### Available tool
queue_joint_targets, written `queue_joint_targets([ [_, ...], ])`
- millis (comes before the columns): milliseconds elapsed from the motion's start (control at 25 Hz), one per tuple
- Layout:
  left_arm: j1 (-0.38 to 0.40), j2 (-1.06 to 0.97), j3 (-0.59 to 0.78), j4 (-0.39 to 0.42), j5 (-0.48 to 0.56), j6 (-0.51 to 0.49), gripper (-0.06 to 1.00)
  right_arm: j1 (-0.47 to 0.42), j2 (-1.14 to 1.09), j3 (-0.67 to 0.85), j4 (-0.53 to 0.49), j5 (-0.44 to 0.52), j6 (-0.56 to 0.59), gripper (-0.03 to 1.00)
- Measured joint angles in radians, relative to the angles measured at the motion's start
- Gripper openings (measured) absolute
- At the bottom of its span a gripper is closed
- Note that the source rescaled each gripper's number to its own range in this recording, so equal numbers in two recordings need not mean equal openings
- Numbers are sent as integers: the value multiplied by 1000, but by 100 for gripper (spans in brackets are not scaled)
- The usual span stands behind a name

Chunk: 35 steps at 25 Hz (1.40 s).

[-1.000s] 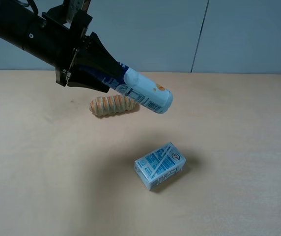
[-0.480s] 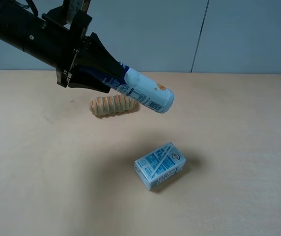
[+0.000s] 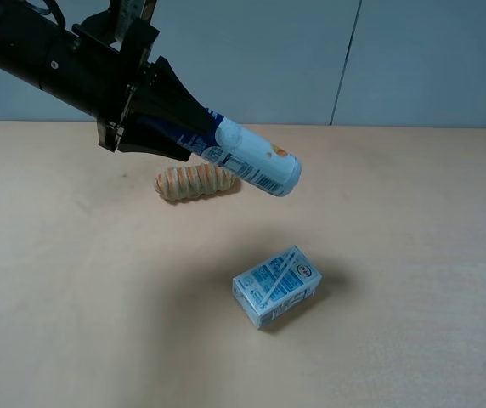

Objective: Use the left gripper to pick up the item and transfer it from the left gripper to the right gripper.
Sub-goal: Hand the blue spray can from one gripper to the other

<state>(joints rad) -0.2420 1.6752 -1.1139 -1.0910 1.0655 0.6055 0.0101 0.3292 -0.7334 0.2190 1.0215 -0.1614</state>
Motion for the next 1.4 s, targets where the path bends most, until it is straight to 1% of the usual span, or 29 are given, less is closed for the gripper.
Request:
queue_joint_targets([
  [120, 0, 0, 0, 0, 1, 0, 0, 53, 122, -47, 98, -26, -117, 100],
  [160, 0, 0, 0, 0, 1, 0, 0, 83, 159, -61, 124, -33, -155, 100],
  [240, 0, 0, 0, 0, 2, 0, 0, 158, 222, -85, 145, -51, -217, 100],
  [440, 0, 0, 0, 0, 8, 0, 0, 374, 361, -108, 145, -103, -298, 100],
  [600, 0, 0, 0, 0, 8, 0, 0, 532, 449, -111, 144, -181, -356, 100],
  [720, 0, 0, 0, 0, 8, 0, 0, 619, 515, -112, 132, -259, -372, 100],
  [920, 0, 0, 0, 0, 8, 0, 0, 752, 630, -112, 77, -401, -379, 100],
  [1080, 0, 0, 0, 0, 8, 1, 0, 818, 722, -112, 38, -505, -393, 100],
  [1400, 0, 0, 0, 0, 8, 1, 0, 828, 882, -112, -20, -623, -398, 100],
])
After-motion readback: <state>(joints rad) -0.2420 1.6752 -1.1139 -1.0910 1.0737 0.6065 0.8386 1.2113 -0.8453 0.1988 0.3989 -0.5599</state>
